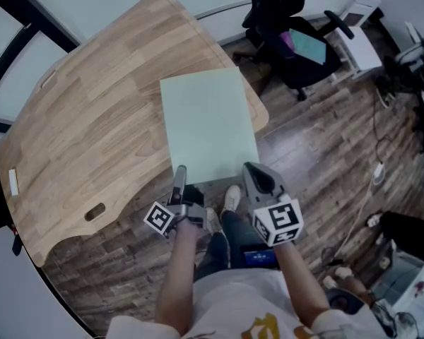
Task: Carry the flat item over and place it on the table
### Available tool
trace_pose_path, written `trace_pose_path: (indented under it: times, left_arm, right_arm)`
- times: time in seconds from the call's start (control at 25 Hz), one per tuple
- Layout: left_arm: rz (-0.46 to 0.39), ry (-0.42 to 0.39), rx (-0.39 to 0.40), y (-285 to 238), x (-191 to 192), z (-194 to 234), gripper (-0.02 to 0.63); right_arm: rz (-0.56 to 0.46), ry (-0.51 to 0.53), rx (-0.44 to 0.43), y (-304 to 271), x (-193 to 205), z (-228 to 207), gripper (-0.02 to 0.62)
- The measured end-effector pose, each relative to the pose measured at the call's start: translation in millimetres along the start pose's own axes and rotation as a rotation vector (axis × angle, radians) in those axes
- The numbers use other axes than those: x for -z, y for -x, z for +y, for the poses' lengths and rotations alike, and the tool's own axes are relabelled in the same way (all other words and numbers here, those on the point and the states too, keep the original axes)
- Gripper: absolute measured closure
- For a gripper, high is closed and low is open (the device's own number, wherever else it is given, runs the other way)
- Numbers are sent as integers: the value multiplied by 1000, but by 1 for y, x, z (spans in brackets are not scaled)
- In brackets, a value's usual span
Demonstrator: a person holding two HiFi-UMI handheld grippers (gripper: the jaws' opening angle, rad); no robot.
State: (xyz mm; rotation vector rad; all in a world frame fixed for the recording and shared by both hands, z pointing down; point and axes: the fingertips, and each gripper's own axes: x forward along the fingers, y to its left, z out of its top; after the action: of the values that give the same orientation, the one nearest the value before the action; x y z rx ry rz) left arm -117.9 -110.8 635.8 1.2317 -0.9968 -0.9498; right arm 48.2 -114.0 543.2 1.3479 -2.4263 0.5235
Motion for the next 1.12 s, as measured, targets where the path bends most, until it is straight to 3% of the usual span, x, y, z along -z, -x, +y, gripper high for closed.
trace_pose_path:
  times: [0.28, 0.64, 1.12]
  left_arm:
    - [-9, -3, -14, 1, 1, 2, 316]
    - [-10, -48, -93, 5, -1, 10, 270]
    - [6, -111, -166, 8, -3, 14, 265]
  right_arm:
    - [-5, -9, -6, 4, 0, 0, 597]
    - [-12, -18, 4, 13, 2, -5, 597]
    - [-33, -19, 9, 20, -6, -6, 597]
